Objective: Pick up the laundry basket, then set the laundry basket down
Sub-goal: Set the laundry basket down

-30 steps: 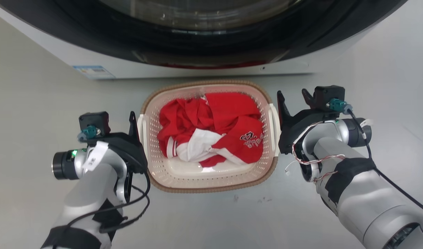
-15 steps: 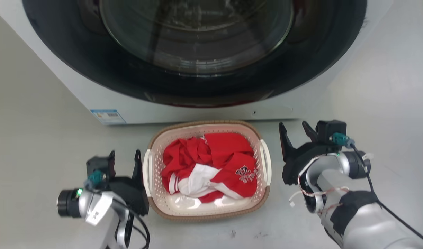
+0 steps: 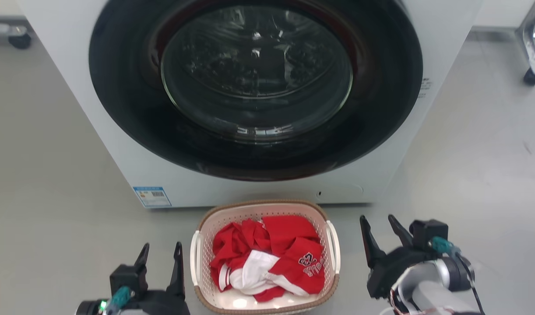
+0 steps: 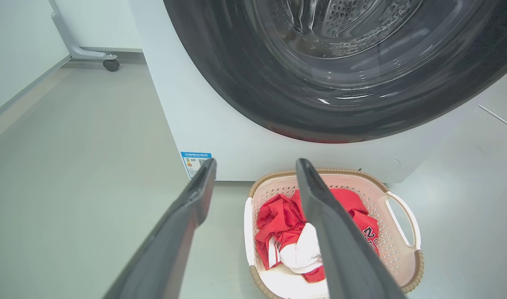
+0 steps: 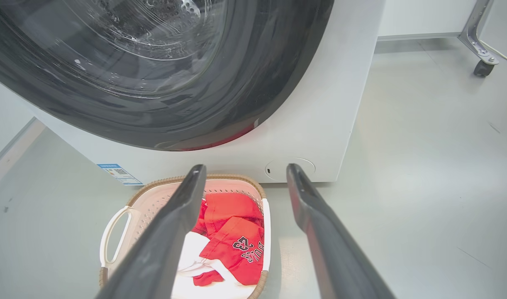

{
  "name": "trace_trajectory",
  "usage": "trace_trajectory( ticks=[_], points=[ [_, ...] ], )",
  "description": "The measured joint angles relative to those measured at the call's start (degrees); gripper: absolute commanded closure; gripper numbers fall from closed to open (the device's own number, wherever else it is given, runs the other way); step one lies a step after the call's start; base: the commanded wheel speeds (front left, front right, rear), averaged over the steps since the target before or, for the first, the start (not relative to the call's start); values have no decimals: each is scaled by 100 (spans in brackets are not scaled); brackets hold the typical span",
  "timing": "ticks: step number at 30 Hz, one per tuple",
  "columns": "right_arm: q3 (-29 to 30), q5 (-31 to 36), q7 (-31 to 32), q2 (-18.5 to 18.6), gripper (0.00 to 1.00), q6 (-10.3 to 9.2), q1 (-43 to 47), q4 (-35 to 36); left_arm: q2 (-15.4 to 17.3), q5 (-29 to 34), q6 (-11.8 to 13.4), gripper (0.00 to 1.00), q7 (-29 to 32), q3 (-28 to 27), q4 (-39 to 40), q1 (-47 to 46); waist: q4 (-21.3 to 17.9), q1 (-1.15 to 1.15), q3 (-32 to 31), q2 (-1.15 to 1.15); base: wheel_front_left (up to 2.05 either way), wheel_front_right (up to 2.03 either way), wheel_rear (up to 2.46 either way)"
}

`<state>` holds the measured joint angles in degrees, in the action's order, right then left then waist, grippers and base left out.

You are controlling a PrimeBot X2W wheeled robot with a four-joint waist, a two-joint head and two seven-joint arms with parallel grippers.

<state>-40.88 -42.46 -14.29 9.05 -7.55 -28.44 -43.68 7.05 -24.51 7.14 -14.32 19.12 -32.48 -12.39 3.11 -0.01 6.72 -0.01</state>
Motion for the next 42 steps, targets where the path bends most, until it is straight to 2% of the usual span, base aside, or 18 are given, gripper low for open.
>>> trace_trajectory(
  ticks=[12, 21, 29, 42],
  points=[
    [1070, 1050, -1, 81, 0, 0, 1675, 1519, -148, 780, 0, 0, -1, -754, 1651, 1647, 42, 0, -607, 0, 0, 0, 0],
    [1806, 1819, -1, 42, 0, 0, 2485, 2491, -256, 1106, 0, 0, -15, -1094, 2454, 2115, -6, 1, -686, 1, 0, 0, 0],
    [2448, 2454, -2, -134, 0, 0, 3229, 3278, -309, 1250, 0, 0, -15, -1179, 2934, 2523, -65, 1, -776, 1, 0, 0, 0],
    [2838, 3080, -16, -349, 0, 0, 3528, 4123, -333, 1506, 0, 0, -15, -1135, 3290, 2578, -97, 1, -747, 1, 0, 0, 0]
  ],
)
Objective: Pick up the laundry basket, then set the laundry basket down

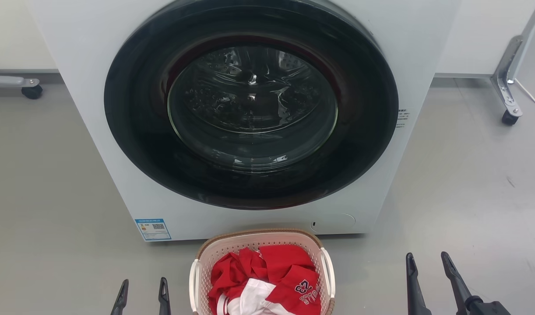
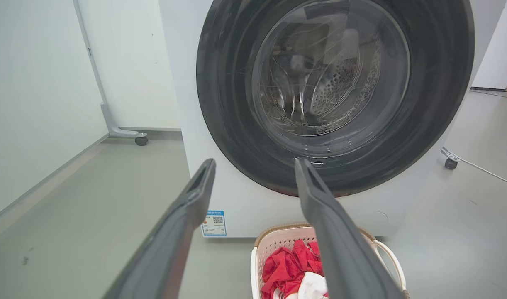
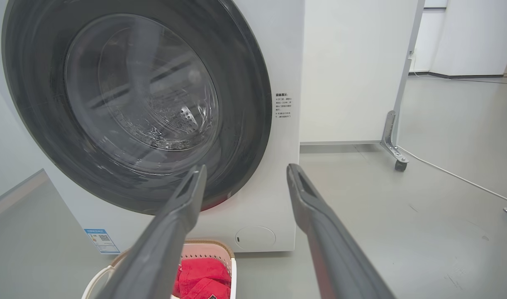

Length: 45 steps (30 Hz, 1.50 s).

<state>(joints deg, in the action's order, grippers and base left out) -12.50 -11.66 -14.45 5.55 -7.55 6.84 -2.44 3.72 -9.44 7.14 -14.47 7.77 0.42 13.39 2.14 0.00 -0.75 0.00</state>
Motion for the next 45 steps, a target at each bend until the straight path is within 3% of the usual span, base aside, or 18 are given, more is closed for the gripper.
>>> trace_trajectory(
  ticks=[24, 25, 34, 45],
  points=[
    [293, 316, -1, -170, 0, 0, 213, 428, -4, 276, 0, 0, 0, 33, 166, 1, -16, 0, 59, 0, 0, 0, 0],
    [301, 322, -1, -174, 100, 0, 213, 435, -3, 281, 0, 100, 0, 36, 166, 1, -16, 0, 61, 0, 0, 0, 0],
    [289, 277, 34, -198, 100, 24, 230, 42, -15, 196, -16, 100, 25, 22, -193, 2, -20, 0, 67, 0, 0, 0, 0],
    [488, -643, 272, -212, 100, 163, 188, -109, -22, -660, -182, 100, 250, -140, -368, -71, -45, 0, 71, 0, 0, 0, 0]
  ],
)
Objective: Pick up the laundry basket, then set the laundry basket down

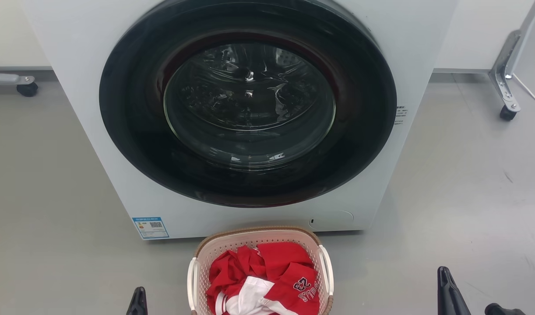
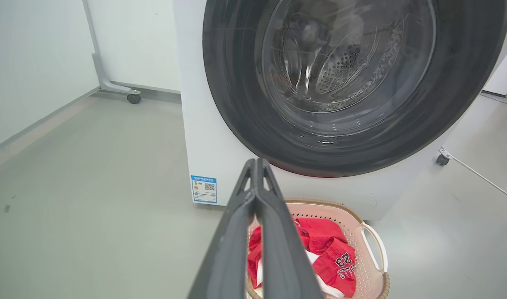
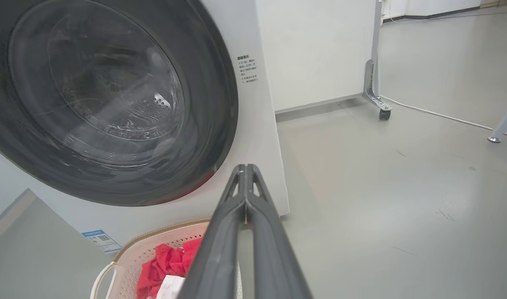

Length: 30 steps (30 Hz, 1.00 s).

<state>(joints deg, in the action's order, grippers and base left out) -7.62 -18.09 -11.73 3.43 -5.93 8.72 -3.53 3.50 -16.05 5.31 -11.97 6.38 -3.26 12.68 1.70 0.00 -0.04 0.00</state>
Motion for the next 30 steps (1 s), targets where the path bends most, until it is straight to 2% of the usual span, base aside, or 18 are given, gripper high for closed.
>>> trace_trajectory(
  ticks=[30],
  points=[
    [542, -2601, 672, -46, 100, 449, -476, -441, -21, -2700, -436, 100, 693, -405, -453, -567, -59, 0, 4, 0, 0, 0, 0]
  ],
)
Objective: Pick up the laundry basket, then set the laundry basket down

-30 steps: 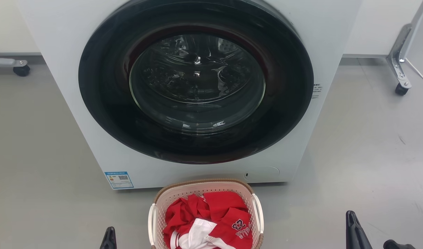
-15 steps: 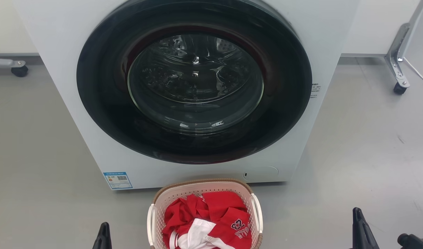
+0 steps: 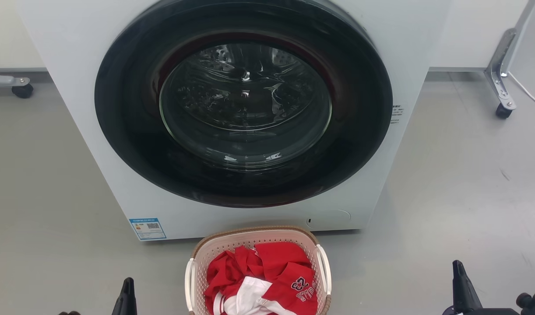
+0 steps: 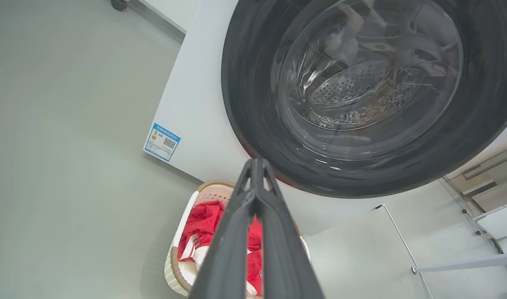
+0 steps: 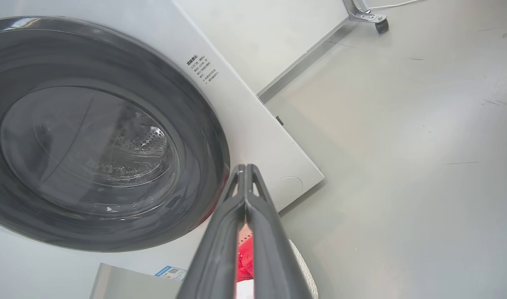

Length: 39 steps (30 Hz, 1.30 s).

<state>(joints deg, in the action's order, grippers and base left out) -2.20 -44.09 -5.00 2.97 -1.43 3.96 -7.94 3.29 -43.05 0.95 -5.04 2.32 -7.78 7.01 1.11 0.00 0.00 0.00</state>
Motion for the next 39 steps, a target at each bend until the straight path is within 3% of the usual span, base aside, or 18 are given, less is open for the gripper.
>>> trace_trajectory(
  ticks=[39],
  points=[
    [706, -3389, 827, -34, 100, 599, -643, -665, -53, -3459, -558, 100, 832, -545, -650, -808, -80, 0, 7, 0, 0, 0, 0]
  ],
)
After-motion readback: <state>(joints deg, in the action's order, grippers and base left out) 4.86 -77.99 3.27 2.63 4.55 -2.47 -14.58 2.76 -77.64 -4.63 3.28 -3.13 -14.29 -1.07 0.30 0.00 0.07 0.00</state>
